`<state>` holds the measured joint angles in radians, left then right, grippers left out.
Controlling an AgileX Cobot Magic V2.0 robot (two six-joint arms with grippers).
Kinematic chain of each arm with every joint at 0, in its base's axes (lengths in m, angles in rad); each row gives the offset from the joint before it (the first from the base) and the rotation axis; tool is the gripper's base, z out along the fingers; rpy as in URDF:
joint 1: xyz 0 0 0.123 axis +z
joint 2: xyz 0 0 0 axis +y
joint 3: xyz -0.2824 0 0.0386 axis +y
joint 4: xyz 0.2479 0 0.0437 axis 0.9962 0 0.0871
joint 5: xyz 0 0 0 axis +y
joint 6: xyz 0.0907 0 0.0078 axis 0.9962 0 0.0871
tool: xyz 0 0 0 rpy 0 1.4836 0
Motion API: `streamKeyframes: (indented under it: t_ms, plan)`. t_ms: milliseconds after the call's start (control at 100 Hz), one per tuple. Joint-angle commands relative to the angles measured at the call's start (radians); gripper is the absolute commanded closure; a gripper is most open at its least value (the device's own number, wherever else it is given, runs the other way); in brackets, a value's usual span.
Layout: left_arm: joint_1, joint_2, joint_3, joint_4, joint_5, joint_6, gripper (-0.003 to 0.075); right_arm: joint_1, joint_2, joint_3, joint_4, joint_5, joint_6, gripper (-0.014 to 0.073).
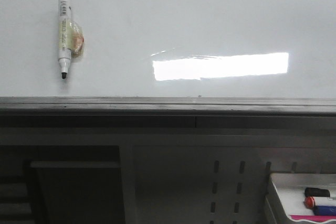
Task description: Write number 4 on whiteboard
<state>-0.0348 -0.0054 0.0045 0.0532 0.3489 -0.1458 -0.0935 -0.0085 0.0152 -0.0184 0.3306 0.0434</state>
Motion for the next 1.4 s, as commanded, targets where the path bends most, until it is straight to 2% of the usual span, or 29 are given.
streamKeyframes:
  t_ms: [0, 700, 840, 980, 1050, 1170, 1250, 1390]
  plan:
    - [0.003, -0.025, 0.035, -0.007, -0.042, -0.009, 0.0741, -0.006, -0.017, 0.020, 0.004, -0.017, -0.004, 0.0658]
    - [0.003, -0.025, 0.035, 0.024, -0.049, -0.009, 0.0741, -0.006, -0.017, 0.020, 0.004, -0.017, -0.004, 0.0658]
    - [0.003, -0.025, 0.035, 0.025, -0.087, -0.009, 0.0741, -0.006, -0.017, 0.020, 0.004, -0.038, -0.004, 0.0658]
    - [0.003, -0.025, 0.035, -0.065, -0.144, -0.009, 0.0741, -0.006, -0.017, 0.020, -0.003, -0.145, -0.004, 0.0658]
    - [0.003, -0.025, 0.035, -0.130, -0.154, -0.009, 0.0741, -0.006, -0.017, 0.020, -0.003, -0.265, -0.004, 0.0658]
    - [0.003, -0.025, 0.035, -0.137, -0.193, -0.009, 0.0741, -0.006, -0.017, 0.020, -0.003, -0.452, -0.006, 0.0658]
    - [0.003, -0.025, 0.035, -0.141, -0.219, -0.009, 0.0741, -0.007, -0.015, 0.020, -0.003, -0.498, -0.006, 0.0658]
    - [0.003, -0.025, 0.035, -0.204, -0.332, -0.009, 0.0741, -0.007, -0.015, 0.020, -0.003, -0.496, -0.006, 0.0658]
